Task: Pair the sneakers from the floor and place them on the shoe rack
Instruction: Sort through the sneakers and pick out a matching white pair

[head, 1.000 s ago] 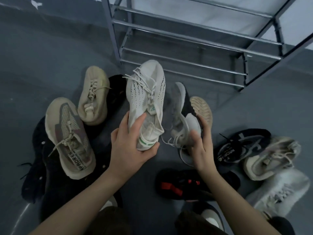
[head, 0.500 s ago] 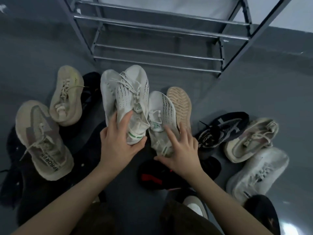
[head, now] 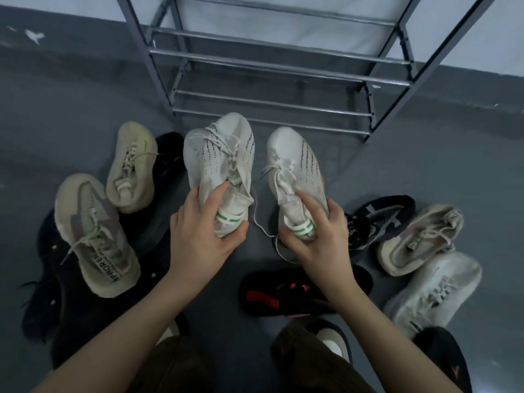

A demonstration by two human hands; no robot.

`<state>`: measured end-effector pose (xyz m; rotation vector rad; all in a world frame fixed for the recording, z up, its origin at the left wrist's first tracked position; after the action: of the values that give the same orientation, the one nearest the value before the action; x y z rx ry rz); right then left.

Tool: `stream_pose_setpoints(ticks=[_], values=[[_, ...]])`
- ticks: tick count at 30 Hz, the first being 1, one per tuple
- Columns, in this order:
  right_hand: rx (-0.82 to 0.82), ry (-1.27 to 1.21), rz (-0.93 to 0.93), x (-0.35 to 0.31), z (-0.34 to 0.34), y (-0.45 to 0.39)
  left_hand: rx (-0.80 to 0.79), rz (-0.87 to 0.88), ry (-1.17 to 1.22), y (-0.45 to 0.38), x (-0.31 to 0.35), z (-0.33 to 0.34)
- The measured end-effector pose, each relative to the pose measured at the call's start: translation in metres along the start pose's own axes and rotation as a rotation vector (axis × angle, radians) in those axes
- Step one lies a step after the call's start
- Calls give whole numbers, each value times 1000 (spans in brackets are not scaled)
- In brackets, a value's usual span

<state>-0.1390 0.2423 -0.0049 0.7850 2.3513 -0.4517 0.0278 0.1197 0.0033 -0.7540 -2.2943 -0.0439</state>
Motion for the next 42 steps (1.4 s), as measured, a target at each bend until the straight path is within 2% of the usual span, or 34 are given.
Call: stream_pose_setpoints(ticks=[6,11,16,24,28,32,36,38,40,42], values=[[61,-69,-114,-45,-18,-36,53,45,57,-33,17,-30],[31,-59,-119,-53,-4,-91,27,34,31,-84,2,-32],[16,-78,-128,-41,32,-140,-49,33,-1,-139,-31,-9],[72,-40,-169,-24,80,-225,-78,91,26,-215,-65,39],[106,-67,-126,-4,104,-266,-116,24,84,-249,-85,67],[17,-47,-1,11,133,-283,-141,-1,49,-272,-95,89],[-128,-68,27,18,149,-278,-316,-79,-40,-278,-101,113],[-170,-9,61,26,152,-271,-391,-57,-102,-275,-108,118],[-201,44,102,36,155,-263,-390,4,-135,-270,-113,119],[-223,49,68,37,163,-259,-368,-16,-122,-267,-116,121]])
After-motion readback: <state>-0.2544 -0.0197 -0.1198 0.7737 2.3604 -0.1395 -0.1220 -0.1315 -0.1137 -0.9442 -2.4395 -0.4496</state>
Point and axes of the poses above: each hand's wrist, its own y-axis away from the middle knuckle, its own z-axis out of the palm, x = y × z, the point moved 6 cm from there along -y, towards the middle knuckle, and after that the axes turned 6 degrees about y, right-handed, at the moved point
